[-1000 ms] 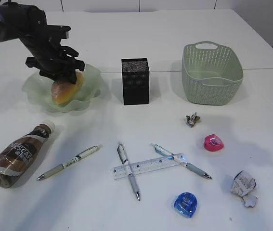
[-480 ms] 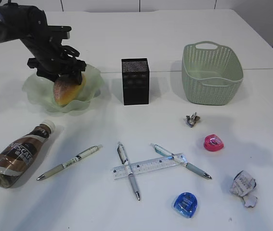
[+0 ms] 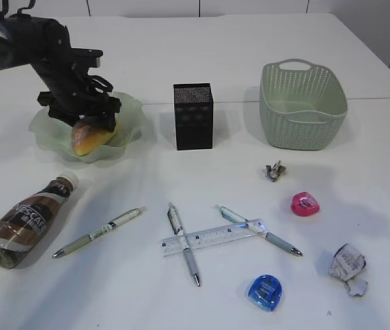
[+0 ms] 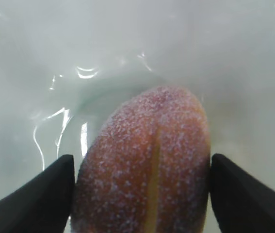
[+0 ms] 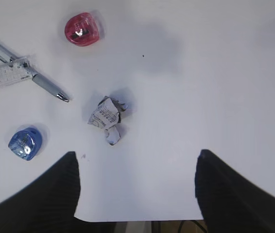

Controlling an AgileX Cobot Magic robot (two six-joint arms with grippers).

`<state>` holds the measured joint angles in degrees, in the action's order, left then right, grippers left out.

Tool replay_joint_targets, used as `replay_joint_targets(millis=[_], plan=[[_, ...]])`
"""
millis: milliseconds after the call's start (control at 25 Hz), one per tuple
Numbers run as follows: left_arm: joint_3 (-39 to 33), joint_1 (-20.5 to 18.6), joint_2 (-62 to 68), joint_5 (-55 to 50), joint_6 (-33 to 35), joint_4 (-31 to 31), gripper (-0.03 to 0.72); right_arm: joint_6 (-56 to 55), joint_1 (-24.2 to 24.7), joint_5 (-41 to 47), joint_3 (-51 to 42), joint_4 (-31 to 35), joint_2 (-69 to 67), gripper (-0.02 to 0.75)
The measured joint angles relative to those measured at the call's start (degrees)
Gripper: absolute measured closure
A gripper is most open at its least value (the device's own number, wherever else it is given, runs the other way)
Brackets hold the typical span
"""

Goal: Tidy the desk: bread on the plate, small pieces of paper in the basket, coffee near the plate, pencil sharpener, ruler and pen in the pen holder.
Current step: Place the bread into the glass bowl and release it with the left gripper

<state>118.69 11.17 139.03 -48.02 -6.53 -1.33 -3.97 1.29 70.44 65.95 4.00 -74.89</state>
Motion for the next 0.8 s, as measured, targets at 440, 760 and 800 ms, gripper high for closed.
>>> replay_joint_targets(millis=[440,760,800], plan=[[0.2,0.0,0.0,-0.2,0.0,-0.2,0.083,-0.6,0.0,0.0,0.0,-0.6,0.0,0.166],[0.2,0.0,0.0,2.2,-0.2,-0.4,0.092,-0.6,0.0,0.1,0.0,-0.8,0.0,0.166],[0.2,0.0,0.0,2.6,-0.2,-0.4,0.099,-0.6,0.0,0.1,0.0,-0.8,0.0,0.166]])
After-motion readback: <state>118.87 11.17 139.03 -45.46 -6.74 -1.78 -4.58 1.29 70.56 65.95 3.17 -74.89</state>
